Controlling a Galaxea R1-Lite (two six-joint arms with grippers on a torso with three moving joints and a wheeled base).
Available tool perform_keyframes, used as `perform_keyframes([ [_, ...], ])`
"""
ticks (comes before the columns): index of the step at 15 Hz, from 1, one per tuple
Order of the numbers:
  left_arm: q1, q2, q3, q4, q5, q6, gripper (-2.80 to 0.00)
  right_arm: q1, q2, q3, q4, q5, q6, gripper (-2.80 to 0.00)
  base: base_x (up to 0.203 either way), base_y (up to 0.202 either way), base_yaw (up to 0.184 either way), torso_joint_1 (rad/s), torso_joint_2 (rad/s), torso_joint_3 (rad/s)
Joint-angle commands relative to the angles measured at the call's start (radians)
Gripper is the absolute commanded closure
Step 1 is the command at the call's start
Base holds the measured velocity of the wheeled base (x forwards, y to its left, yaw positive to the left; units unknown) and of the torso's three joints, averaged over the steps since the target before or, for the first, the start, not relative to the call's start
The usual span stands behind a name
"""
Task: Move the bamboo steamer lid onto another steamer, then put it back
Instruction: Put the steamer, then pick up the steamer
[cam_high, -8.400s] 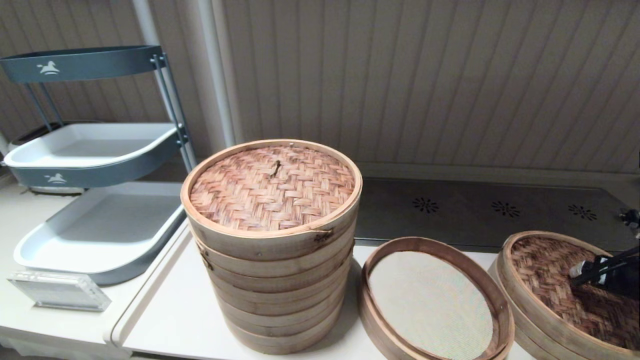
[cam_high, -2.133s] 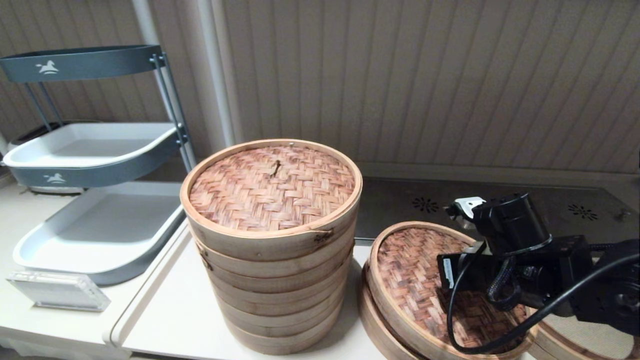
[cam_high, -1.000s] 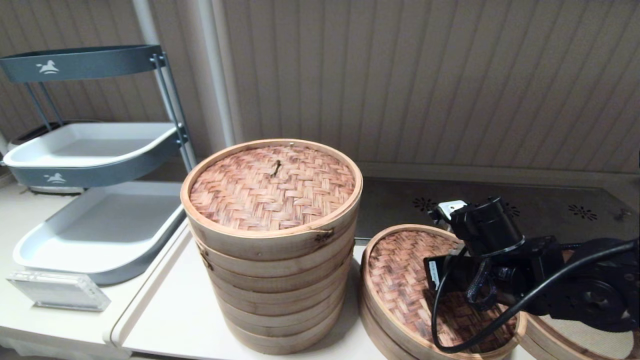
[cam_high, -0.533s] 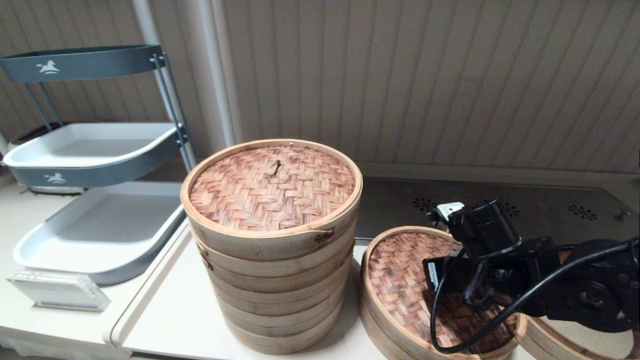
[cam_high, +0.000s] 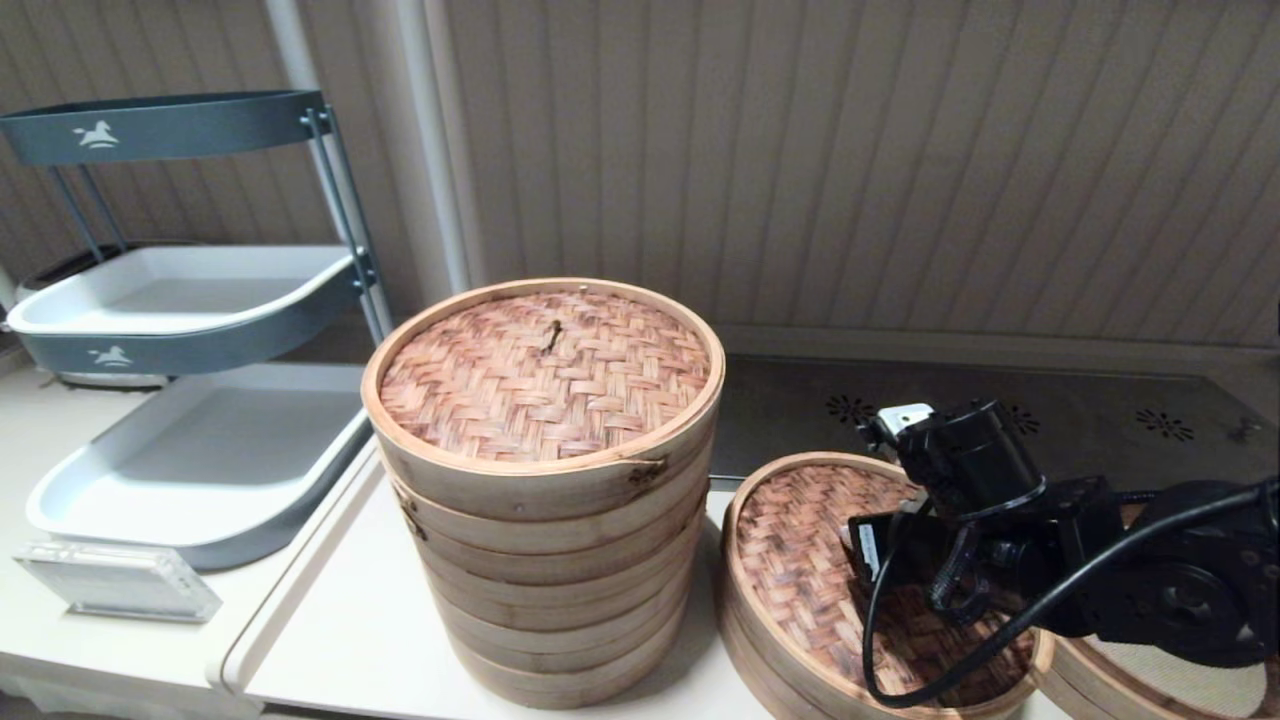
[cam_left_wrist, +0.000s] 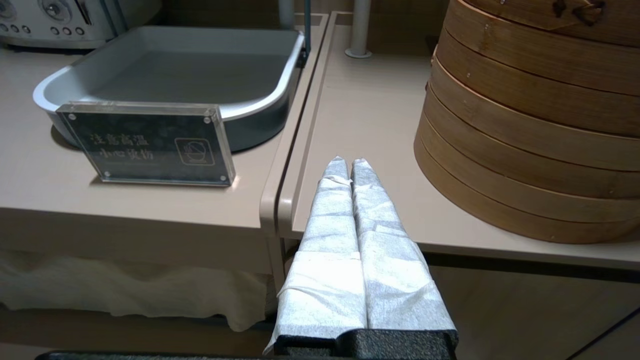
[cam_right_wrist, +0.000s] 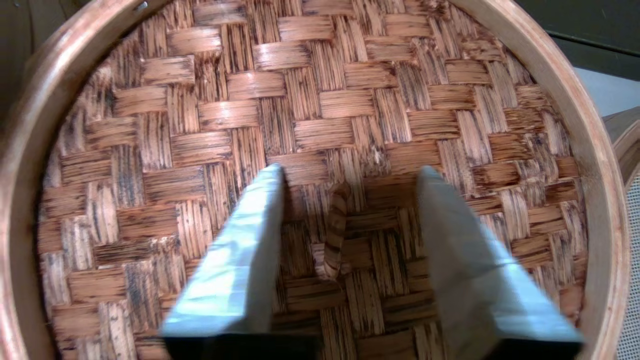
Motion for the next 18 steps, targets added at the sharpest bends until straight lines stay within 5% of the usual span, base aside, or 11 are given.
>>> perform_keyframes([
  [1,0.000,0.001,0.003,0.001,0.001,0.000,0.00,-0.002,-0.027,-0.004,-0.002,-0.003,0.001,-2.80,0.000,0.000,0.000,0.000,0.00,0.000],
  [7,0.000,0.001,0.003,0.001,0.001,0.000,0.00,-0.022,-0.268,0.012,0.028,-0.011,-0.012,-2.80,0.000,0.000,0.000,0.000,0.00,0.000],
  [8,0.000,0.001,0.003,-0.001,0.001,0.000,0.00,-0.025,-0.321,0.019,0.051,-0.017,-0.014,0.00,0.000,0.000,0.000,0.000,0.00,0.000],
  [18,0.000,0.001,0.003,0.001,0.001,0.000,0.00,-0.117,-1.034,0.056,0.572,-0.062,-0.016,0.00,0.000,0.000,0.000,0.000,0.00,0.000],
])
